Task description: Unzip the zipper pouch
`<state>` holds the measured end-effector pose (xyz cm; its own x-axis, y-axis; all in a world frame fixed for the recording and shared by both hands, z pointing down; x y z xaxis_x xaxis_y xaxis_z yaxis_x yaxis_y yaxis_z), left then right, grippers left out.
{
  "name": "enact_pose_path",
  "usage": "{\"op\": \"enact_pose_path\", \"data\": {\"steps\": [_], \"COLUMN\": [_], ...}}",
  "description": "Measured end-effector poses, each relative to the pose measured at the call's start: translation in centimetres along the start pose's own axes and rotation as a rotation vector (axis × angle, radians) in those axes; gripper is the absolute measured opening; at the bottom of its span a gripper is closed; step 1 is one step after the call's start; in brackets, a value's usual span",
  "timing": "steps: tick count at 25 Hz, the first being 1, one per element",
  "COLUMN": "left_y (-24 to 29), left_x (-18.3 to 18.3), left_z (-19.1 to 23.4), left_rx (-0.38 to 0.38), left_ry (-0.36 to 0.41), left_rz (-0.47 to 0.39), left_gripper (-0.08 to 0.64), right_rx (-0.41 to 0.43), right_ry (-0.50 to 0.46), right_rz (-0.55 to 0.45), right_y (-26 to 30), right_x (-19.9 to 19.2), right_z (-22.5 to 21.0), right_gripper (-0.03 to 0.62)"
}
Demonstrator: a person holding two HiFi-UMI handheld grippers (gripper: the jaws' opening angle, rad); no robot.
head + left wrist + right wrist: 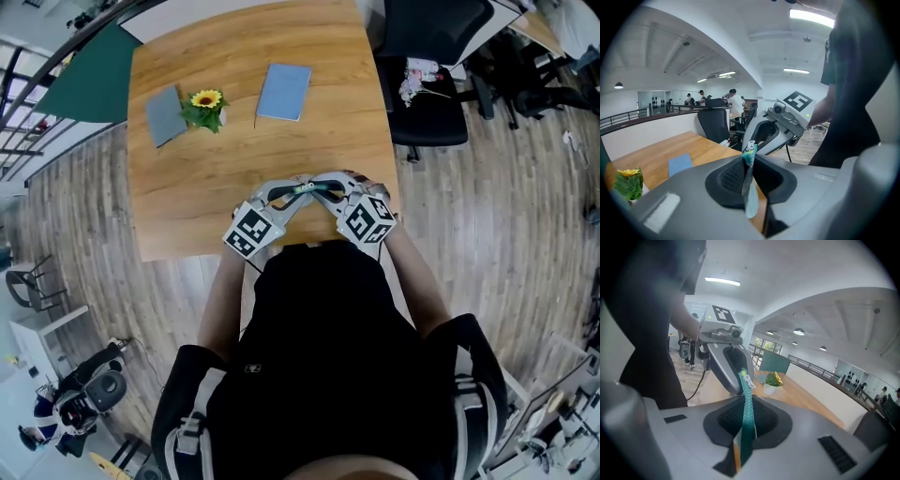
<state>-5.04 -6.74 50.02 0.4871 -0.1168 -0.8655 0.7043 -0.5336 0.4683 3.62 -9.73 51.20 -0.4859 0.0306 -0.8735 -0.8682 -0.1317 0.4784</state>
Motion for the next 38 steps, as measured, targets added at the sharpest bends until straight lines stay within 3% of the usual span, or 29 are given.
{"op": "enact_pose_path", "data": {"steps": [7, 15, 23, 30, 38], "left_y": [-0.3, -0.6, -0.4, -0.2, 0.3], "left_x": [0.3, 0.0, -0.9, -1.0, -1.6], "left_z": [0.2, 0.1, 0.5, 0.2, -0.4], "left_rx": [0.027, 0.077, 0.155, 0.199, 0.254], "left_ry": [0.016, 0.058, 0.158, 0.209, 0.276], "left_rz": [0.006, 0.053, 0.145, 0.152, 0.195], "left_gripper": [0.037, 0.037, 0.038, 0.038, 0.04], "right_rx": [-0.002, 0.003, 0.039, 0.024, 0.04], "right_ry": [0.022, 0.125, 0.405, 0.563, 0.831], "right_rz": [0.006, -0.029, -0.176, -0.171, -0.183], "right_y": [0.0, -0.4, -1.0, -0.2, -0.1], "right_x": [0.2, 0.2, 1.7, 1.6, 0.9], "right_z": [-0.1, 0.4, -0.2, -0.3, -0.7], "right_gripper": [0.055, 0.115, 0.117, 0.117, 0.071]}}
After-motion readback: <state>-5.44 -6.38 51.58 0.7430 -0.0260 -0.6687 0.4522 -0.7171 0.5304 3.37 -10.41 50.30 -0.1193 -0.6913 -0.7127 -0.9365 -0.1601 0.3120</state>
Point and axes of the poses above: the fingertips, and each gripper's own axes: y forward along the fingers, z to its left, x out of its top, the point moved 6 cm from there along -y, backward along the fingers, and after that the axes turned 13 degrees about y, right-handed, at the moved point
